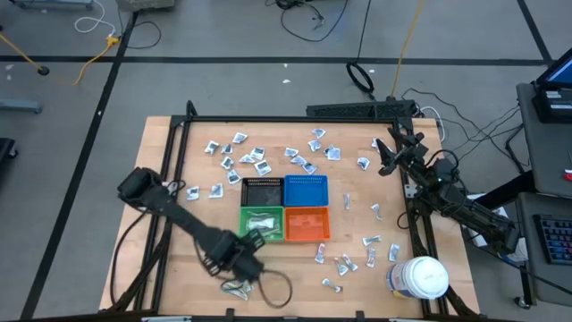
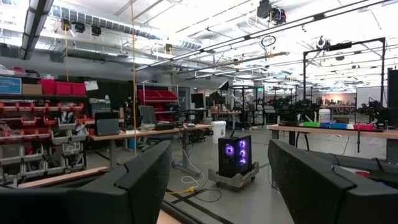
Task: Pick & Place First Aid Supplies
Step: Put the bandage into the green bin
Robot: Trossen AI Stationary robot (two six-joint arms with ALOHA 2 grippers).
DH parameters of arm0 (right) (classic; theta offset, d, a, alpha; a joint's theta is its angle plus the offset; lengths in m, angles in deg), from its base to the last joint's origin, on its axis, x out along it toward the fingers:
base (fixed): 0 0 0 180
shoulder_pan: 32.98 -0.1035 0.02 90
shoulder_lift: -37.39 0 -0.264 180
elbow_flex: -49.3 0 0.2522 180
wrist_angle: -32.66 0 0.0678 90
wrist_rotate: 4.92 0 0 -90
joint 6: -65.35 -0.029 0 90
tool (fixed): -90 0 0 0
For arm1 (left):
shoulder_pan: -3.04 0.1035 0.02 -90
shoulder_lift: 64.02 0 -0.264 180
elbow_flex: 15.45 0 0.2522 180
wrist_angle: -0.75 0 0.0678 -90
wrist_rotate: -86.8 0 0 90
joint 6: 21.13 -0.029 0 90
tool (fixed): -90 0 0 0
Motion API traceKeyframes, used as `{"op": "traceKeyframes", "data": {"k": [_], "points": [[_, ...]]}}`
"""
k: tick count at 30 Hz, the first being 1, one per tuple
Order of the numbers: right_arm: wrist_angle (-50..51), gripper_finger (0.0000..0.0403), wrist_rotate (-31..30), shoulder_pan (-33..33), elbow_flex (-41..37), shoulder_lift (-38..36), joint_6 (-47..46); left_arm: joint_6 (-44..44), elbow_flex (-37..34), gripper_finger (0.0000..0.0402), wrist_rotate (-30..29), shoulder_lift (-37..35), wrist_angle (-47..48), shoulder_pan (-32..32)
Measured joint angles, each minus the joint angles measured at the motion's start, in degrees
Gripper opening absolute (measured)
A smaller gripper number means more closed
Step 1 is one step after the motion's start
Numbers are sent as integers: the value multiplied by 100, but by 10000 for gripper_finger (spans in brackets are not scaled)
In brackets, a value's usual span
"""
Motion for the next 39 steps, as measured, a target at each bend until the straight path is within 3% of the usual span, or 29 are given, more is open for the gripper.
{"op": "traceKeyframes", "data": {"k": [10,34,39], "points": [[0,263,0,1,2,0,0,331,2,251,18,11,-145,-612],[0,263,0,0,1,0,0,-1,4,250,642,1297,-757,-579],[0,263,0,1,2,0,0,-53,-15,218,1008,1292,-821,-528]]}}
